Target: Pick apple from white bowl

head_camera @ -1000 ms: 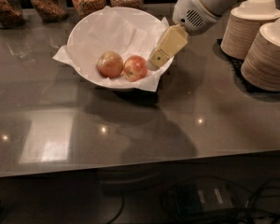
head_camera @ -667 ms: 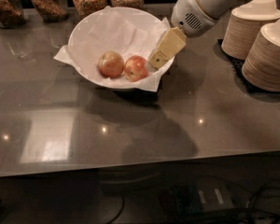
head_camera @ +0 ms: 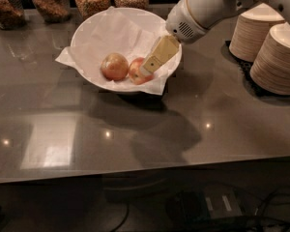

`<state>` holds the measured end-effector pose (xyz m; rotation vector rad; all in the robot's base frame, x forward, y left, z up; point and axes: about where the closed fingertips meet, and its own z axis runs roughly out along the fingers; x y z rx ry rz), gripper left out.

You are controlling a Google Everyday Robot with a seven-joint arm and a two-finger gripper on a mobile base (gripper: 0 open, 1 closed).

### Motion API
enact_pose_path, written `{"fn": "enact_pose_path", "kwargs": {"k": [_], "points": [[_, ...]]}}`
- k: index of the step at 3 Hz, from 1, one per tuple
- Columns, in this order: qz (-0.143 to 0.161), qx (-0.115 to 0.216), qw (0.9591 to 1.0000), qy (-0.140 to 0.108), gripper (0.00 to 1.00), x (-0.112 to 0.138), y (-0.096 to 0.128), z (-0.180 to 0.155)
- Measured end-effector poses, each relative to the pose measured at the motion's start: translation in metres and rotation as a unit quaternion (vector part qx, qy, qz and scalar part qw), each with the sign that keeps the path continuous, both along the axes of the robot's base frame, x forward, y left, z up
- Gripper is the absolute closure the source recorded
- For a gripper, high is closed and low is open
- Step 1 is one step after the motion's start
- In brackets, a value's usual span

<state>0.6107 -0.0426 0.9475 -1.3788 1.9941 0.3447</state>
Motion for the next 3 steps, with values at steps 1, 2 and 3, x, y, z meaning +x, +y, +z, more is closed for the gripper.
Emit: {"fn": "enact_pose_path", "kwargs": {"k": [1,2,3], "points": [[0.007,0.012,0.9999,0.003,0.14,0.013,0.012,-0.013],[0.013,0.02,0.9996,0.016,0.37,0.021,0.023,-0.031],[0.018,0.023,0.9991,0.032,0.45,0.024,0.031,-0.049]]}}
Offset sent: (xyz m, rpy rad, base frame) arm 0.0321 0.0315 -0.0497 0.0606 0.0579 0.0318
